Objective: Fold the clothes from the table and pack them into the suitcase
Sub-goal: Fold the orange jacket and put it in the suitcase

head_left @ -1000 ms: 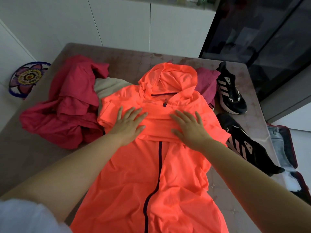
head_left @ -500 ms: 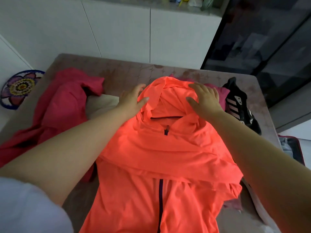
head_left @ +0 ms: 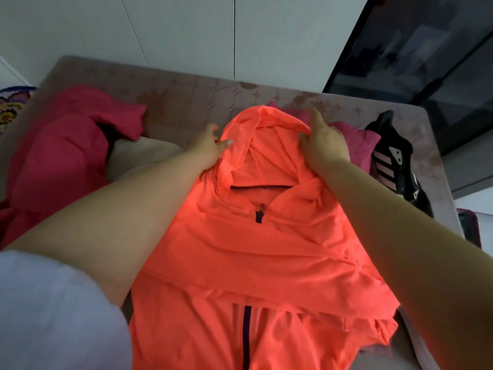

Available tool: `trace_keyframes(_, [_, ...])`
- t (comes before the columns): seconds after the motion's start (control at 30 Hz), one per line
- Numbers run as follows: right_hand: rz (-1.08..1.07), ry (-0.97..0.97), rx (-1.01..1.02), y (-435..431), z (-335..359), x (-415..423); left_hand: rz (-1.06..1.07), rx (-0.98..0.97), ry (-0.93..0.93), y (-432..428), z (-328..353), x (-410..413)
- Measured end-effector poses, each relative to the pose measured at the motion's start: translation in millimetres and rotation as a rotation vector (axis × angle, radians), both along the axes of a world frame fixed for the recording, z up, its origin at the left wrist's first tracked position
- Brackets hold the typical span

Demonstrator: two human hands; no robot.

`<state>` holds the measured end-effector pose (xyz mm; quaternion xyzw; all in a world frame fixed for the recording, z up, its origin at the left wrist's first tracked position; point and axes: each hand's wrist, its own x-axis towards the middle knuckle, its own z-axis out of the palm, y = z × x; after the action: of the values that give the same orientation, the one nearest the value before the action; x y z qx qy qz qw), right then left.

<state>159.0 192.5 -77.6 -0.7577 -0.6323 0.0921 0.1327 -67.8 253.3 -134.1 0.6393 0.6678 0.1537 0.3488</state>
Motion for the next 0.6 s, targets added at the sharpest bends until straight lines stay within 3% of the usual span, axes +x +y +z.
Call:
trace_keyframes(0.13, [-0.124,-0.155,0.009,14.4,-6.9,0.6,0.155,-0.13,-0.111,2.6,7.8,11.7])
trace_keyframes(0.27, [-0.174,-0.222,0.01,21.3,-2.7,7.0,0.113,-0.121,-0.205,1.9,16.8,11.7])
trace_keyframes(0.37, [-0.123,-0.064,0.204,7.6,16.6,3.3,0.169,-0.061,-0.533,-3.7,36.0,7.5])
trace_keyframes(0.47, [0.089,0.205,0.504,-34.6,38.2,-5.8,0.055,0.034,-0.769,-26.1,66.3,-2.5])
trace_keyframes(0.6, [0.286,0.403,0.541,-123.1,49.6,-7.8,-0.131,-0.024,-0.948,-74.0,91.3,-33.1])
